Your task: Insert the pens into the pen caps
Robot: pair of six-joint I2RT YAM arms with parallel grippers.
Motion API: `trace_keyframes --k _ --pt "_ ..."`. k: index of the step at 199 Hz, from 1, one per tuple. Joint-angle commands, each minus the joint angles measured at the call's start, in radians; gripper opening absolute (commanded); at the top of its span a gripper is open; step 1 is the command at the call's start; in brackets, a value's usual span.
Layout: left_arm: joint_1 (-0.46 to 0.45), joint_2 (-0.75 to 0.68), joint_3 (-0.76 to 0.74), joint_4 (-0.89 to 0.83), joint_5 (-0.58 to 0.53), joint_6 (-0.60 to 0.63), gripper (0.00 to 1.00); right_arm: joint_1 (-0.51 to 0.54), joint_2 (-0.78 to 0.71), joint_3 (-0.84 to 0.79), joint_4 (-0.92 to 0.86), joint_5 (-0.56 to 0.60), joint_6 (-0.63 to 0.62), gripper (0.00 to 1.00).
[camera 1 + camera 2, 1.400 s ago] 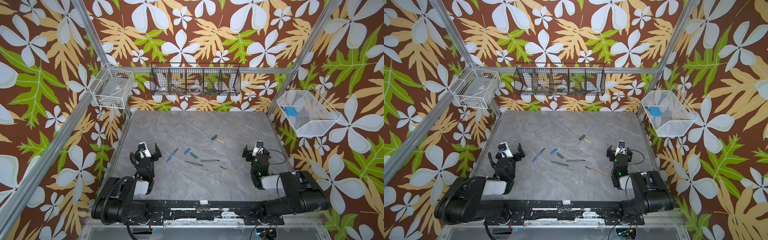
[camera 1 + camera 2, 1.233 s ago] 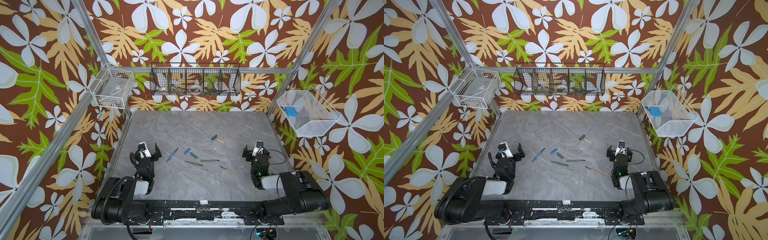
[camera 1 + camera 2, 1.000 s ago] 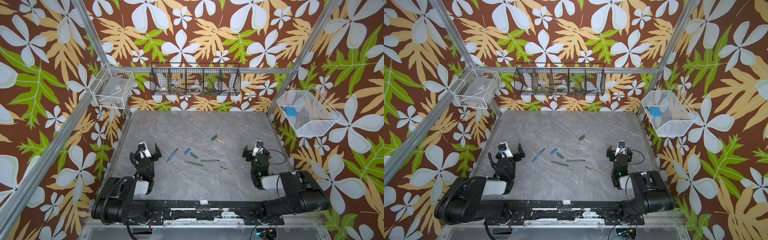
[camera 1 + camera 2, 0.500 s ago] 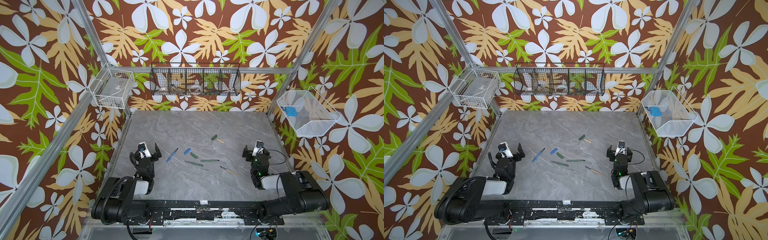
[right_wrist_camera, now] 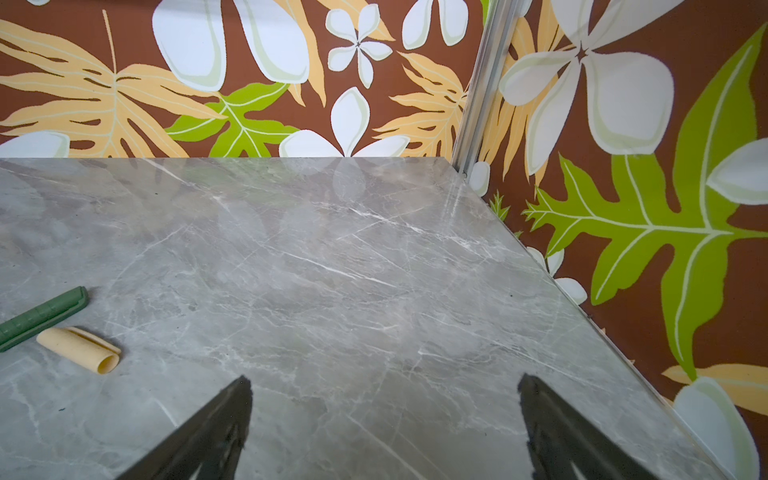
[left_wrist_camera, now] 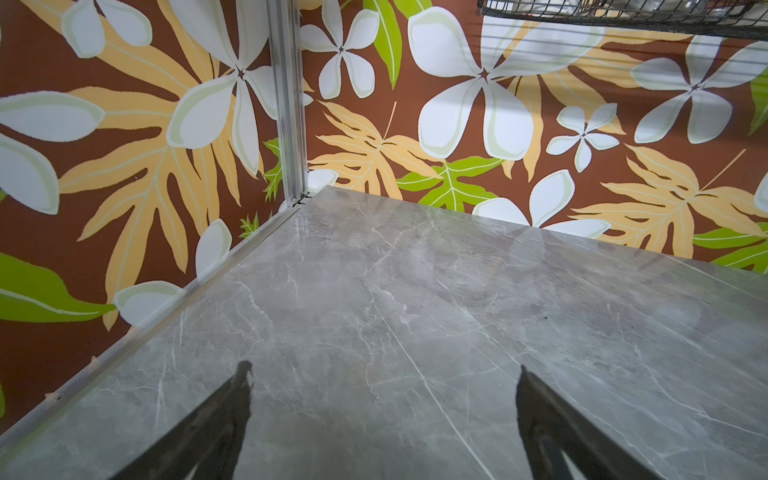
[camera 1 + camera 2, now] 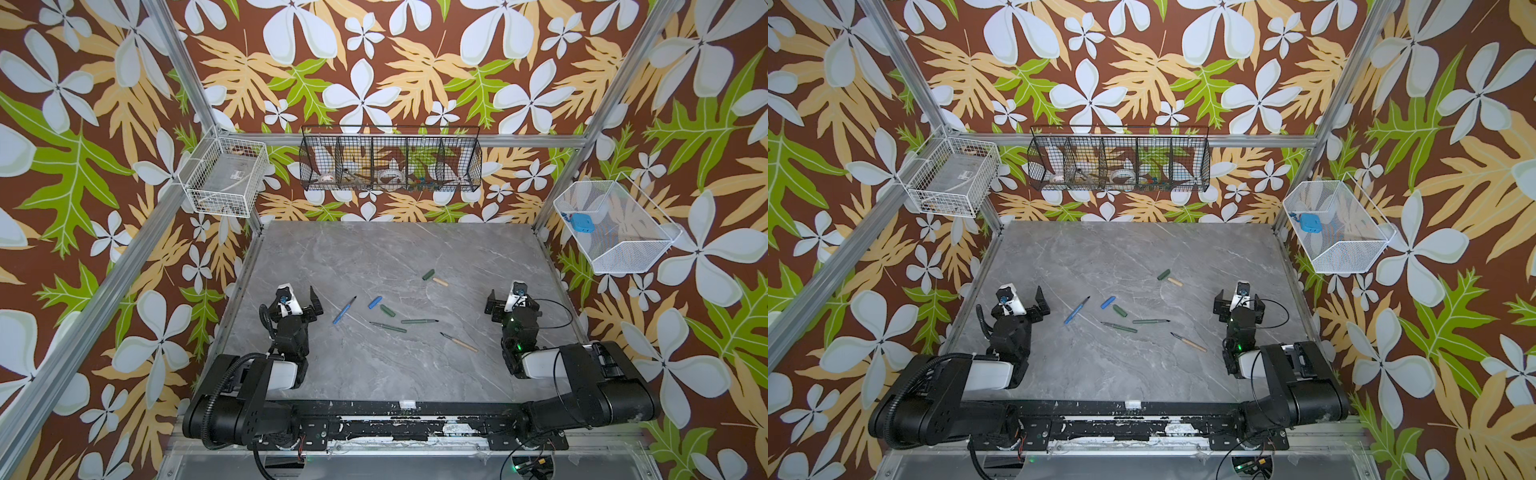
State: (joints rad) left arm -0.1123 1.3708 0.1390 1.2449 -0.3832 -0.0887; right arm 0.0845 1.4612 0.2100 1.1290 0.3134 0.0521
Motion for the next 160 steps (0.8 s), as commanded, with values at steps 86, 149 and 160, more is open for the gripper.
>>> trace_keyframes --k 86,149,160 --pt "0.002 -0.321 0.109 -0.437 0.066 -0.07 1.0 0.001 -0.156 0.391 -0.685 -0.114 -0.011 0.94" --pt "-0.05 -0.442 0.236 -0.831 0.301 -0.279 1.0 0.116 -0.035 0.85 -1.533 -0.446 -0.024 0.78" --pt "-0.085 -0.468 0.231 -0.857 0.296 -0.279 1.0 0.165 -0.038 0.853 -1.578 -0.423 -0.035 0.78"
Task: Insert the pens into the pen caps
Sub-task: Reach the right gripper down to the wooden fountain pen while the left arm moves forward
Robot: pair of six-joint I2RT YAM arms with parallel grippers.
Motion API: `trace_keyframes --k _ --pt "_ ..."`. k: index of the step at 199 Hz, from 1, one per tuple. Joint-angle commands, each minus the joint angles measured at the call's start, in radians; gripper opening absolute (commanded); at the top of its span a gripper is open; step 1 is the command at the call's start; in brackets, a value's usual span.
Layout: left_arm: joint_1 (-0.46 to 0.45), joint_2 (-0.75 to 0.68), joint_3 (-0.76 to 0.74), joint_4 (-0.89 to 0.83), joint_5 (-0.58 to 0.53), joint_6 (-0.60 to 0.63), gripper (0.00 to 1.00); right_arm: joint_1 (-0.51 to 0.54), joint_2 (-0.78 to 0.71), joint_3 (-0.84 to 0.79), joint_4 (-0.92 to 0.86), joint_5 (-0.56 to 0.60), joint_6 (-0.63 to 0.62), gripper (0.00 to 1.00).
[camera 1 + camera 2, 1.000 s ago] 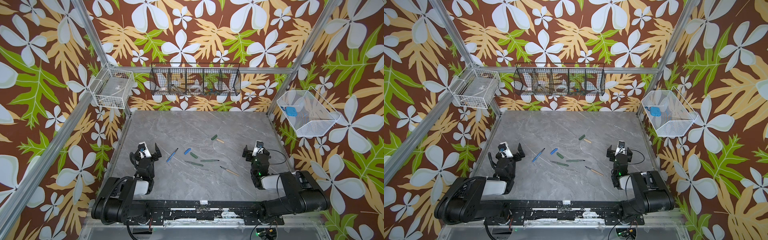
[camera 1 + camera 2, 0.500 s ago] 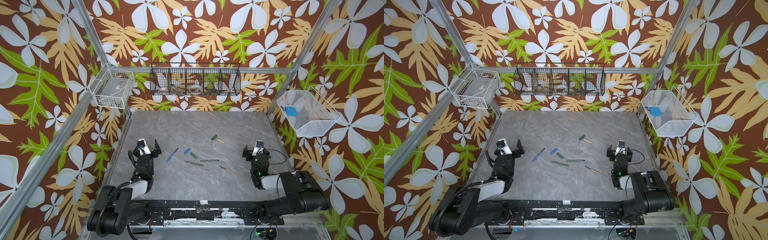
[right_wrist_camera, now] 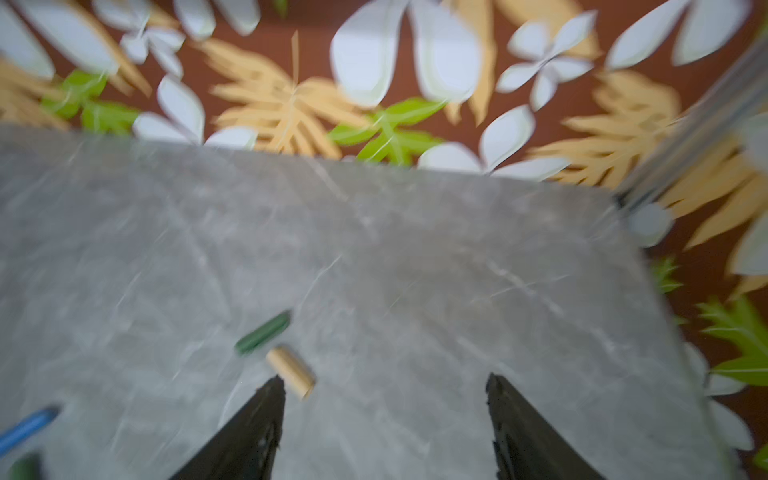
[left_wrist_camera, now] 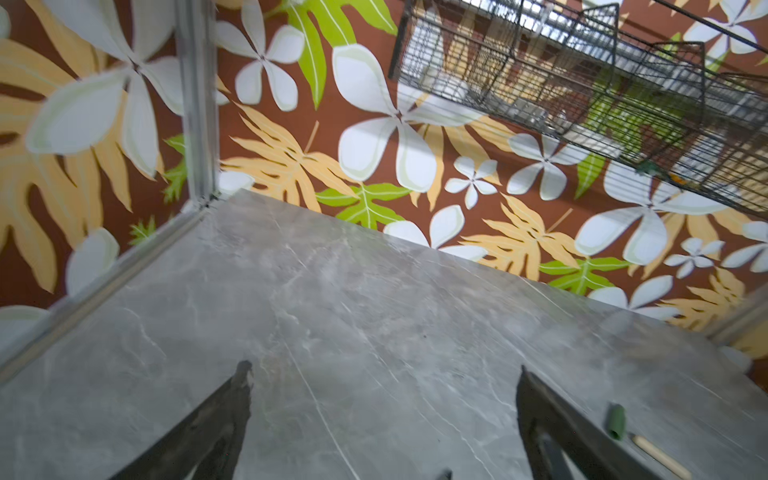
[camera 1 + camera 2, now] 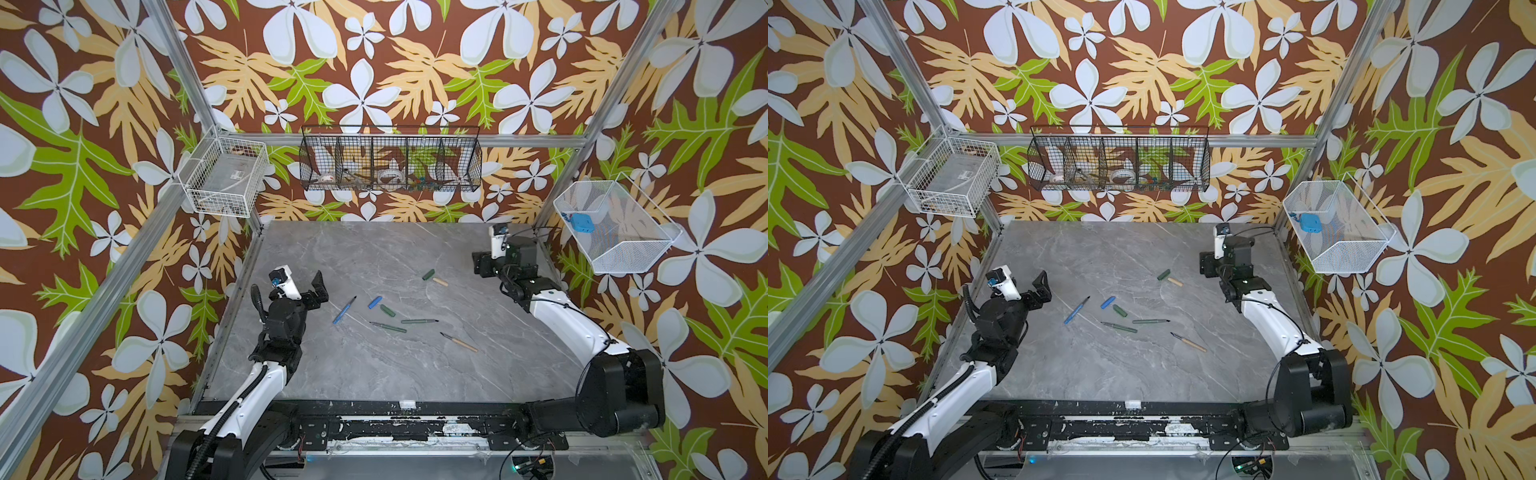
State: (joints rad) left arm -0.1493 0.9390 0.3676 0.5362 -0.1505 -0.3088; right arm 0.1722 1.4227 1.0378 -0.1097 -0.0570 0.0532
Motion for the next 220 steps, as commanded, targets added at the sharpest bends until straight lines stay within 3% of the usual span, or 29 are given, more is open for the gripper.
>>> trace_keyframes --k 1,20,42,65,106,143,173,220 --pt "-0.051 -0.039 0.002 -0.149 0.063 -0.059 1.0 0.082 0.001 0.025 -0.343 -0.054 -0.036 0.78" --pt "-0.085 -0.087 -0.008 -0.193 0.074 -0.075 1.0 0.125 -0.022 -0.001 -0.37 -0.077 -0.014 0.77" --pt "-0.098 -0.152 -0.032 -0.203 0.16 -0.114 1.0 0.183 -0.068 -0.052 -0.375 -0.046 -0.002 0.76" --pt "-0.147 -0.187 -0.044 -0.196 0.173 -0.105 1.0 0.229 -0.08 -0.1 -0.401 0.004 -0.013 0.76" --pt "-0.215 -0.045 -0.038 -0.062 0.325 -0.029 1.0 0.26 -0.037 -0.152 -0.414 -0.001 -0.032 0.72" --pt "-0.24 0.034 0.033 -0.048 0.335 -0.02 1.0 0.334 0.027 -0.109 -0.448 -0.01 -0.066 0.7" --pt "-0.29 0.044 0.016 -0.018 0.32 0.039 1.0 0.346 0.11 -0.098 -0.478 -0.012 -0.091 0.67" --pt "-0.292 0.011 -0.057 0.048 0.359 0.039 1.0 0.38 0.231 -0.034 -0.532 0.016 -0.139 0.58"
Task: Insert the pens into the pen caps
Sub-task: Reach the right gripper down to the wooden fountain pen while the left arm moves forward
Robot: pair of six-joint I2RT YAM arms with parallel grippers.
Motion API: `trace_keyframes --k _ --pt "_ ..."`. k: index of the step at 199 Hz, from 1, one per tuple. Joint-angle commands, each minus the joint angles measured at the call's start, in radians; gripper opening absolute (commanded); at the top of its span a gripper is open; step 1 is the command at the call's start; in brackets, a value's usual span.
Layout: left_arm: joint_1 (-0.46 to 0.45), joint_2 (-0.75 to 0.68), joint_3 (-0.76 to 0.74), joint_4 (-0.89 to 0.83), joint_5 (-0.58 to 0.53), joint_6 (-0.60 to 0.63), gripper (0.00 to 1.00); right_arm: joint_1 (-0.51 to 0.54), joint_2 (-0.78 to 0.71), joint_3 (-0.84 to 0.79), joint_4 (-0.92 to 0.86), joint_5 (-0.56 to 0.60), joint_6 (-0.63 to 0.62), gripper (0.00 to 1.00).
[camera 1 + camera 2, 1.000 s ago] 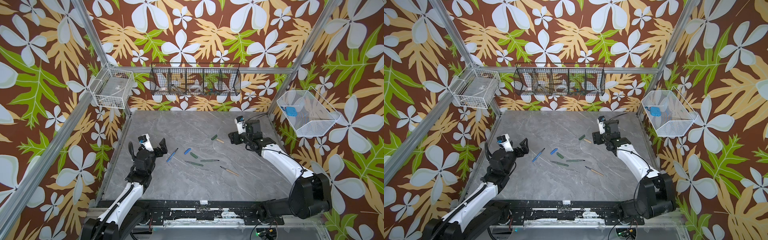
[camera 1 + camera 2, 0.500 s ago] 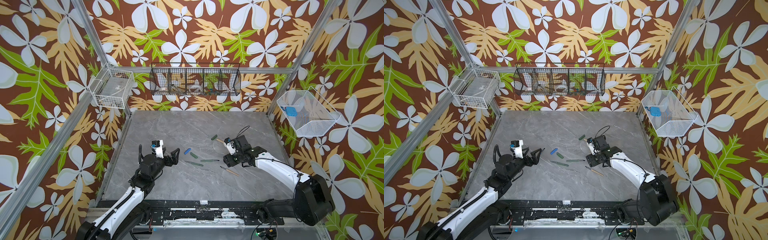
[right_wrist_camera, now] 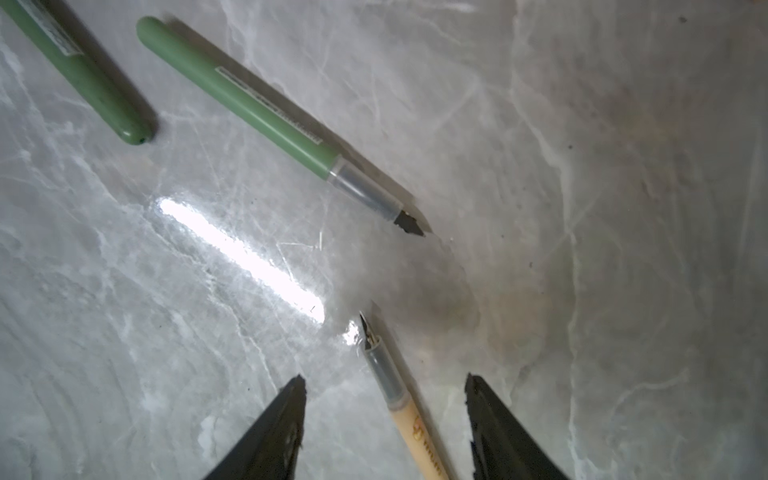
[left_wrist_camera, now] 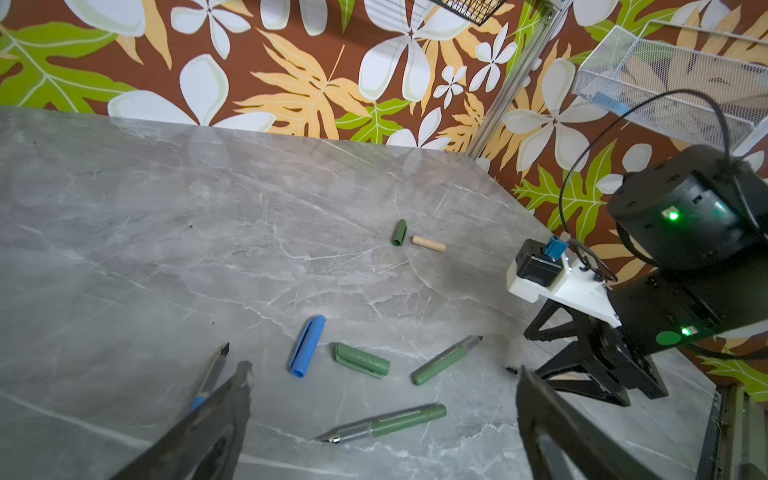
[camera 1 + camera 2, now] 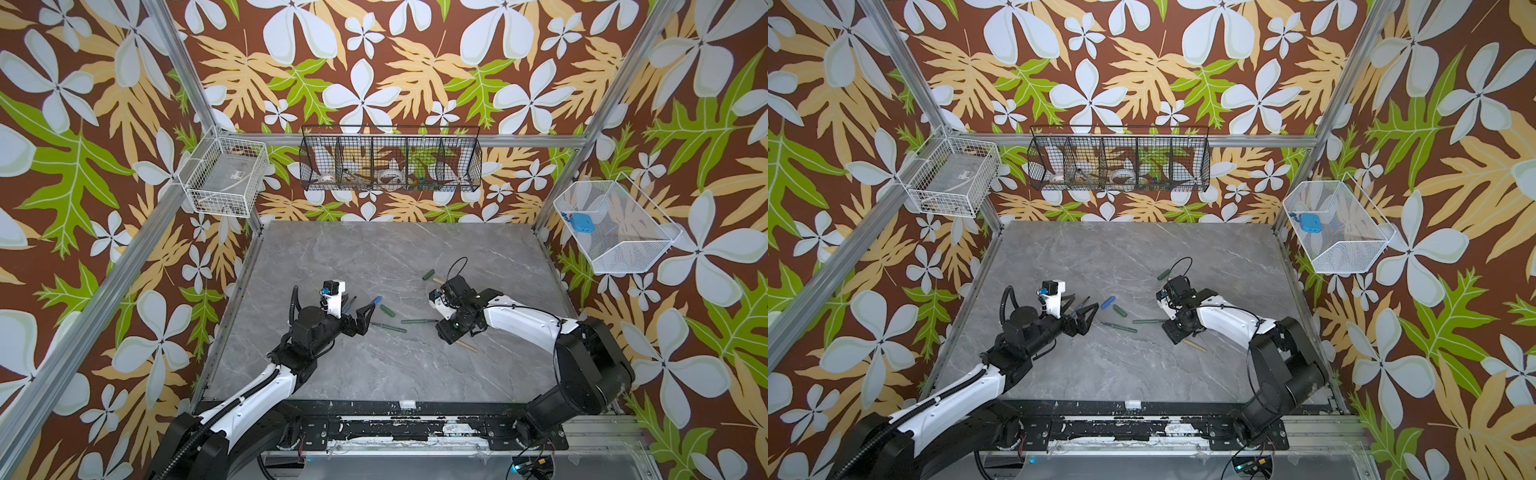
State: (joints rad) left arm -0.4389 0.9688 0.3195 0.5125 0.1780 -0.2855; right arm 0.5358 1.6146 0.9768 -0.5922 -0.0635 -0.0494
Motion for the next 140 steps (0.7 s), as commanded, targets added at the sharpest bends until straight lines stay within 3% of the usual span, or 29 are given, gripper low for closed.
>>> trace_keyframes --k 1,52,140 --pt "-0.002 -0.019 -0.009 0.072 0.031 0.016 1.0 0.019 0.042 0.03 -0.052 0.022 -0.038 0.58" --pt "-0.002 -0.06 -0.024 0.048 -0.028 0.026 1.0 0.034 0.102 0.044 -0.101 0.066 -0.053 0.51" --pt "-0.003 -0.063 -0.028 0.047 -0.035 0.022 1.0 0.033 0.145 0.041 -0.08 0.114 -0.037 0.4"
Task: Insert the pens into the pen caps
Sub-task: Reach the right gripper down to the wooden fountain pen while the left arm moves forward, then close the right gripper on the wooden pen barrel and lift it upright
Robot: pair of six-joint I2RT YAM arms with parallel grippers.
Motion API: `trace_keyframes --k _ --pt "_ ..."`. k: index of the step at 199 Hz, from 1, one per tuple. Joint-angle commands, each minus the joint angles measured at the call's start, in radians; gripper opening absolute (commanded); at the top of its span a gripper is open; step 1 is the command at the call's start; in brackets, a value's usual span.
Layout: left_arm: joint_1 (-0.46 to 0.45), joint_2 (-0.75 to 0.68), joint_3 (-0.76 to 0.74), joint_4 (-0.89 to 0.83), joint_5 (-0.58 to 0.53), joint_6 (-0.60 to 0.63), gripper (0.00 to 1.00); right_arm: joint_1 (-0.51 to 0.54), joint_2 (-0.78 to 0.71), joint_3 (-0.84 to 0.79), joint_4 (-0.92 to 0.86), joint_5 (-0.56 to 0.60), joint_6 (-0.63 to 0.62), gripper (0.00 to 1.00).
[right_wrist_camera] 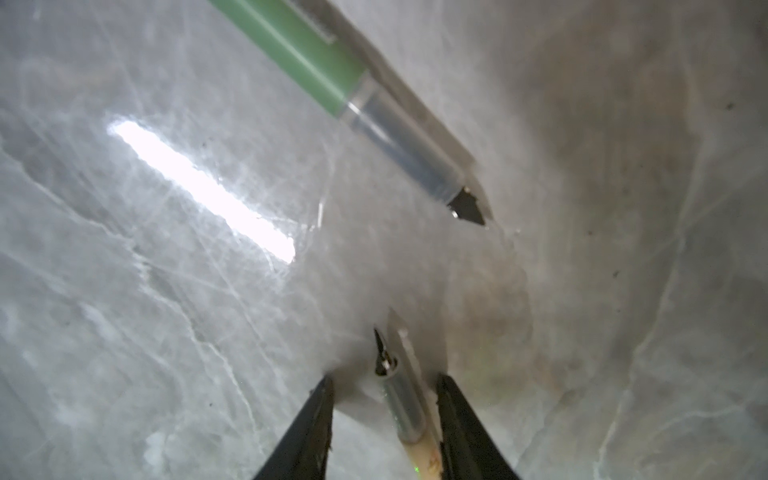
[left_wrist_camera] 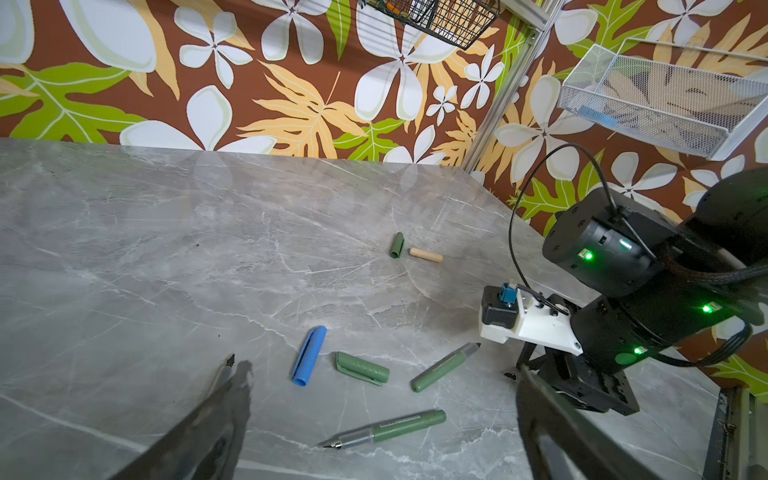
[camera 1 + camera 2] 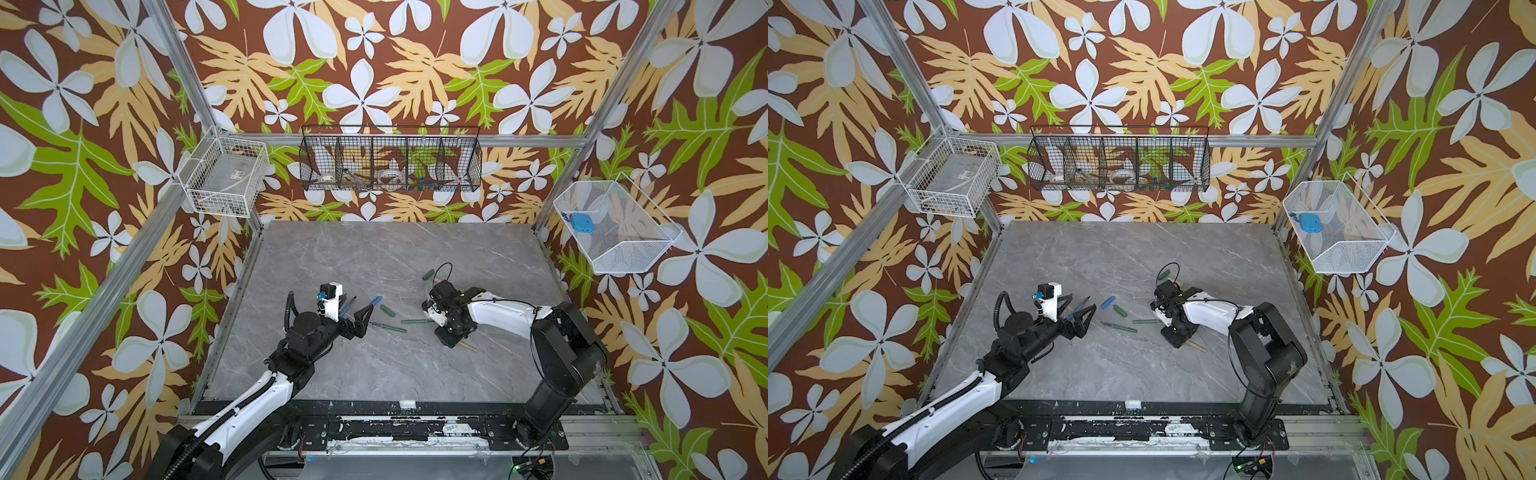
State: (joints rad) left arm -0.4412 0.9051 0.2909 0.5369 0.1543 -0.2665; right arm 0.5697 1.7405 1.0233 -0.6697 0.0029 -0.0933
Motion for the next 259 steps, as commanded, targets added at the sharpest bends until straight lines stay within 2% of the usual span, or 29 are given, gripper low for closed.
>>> trace_keyframes --k 1,45,68,102,148,208,259 --pt "0.0 0.001 0.0 0.023 -0.012 0.003 1.0 0.0 0.019 -0.006 -0.001 0.048 0.007 0.4" --pt "0.001 0.0 -0.003 0.022 -0.015 0.003 1.0 0.0 0.028 -0.014 0.009 0.096 0.035 0.34" --pt "0.0 0.0 -0.002 0.023 -0.013 0.001 1.0 -0.001 0.03 -0.014 0.018 0.122 0.054 0.23" --pt "0.0 -0.009 -0.007 0.023 -0.016 0.001 1.0 0.0 0.028 -0.015 0.018 0.143 0.073 0.22" --pt "0.001 -0.012 -0.007 0.022 -0.03 -0.004 1.0 -0.001 -0.009 -0.022 0.039 0.133 0.098 0.13" --pt "0.001 -0.014 -0.007 0.02 -0.03 -0.008 1.0 -0.001 -0.115 -0.034 0.097 0.085 0.125 0.05" --pt "0.001 -0.009 -0.007 0.042 0.042 -0.011 1.0 0.0 -0.312 -0.065 0.281 -0.065 0.147 0.02"
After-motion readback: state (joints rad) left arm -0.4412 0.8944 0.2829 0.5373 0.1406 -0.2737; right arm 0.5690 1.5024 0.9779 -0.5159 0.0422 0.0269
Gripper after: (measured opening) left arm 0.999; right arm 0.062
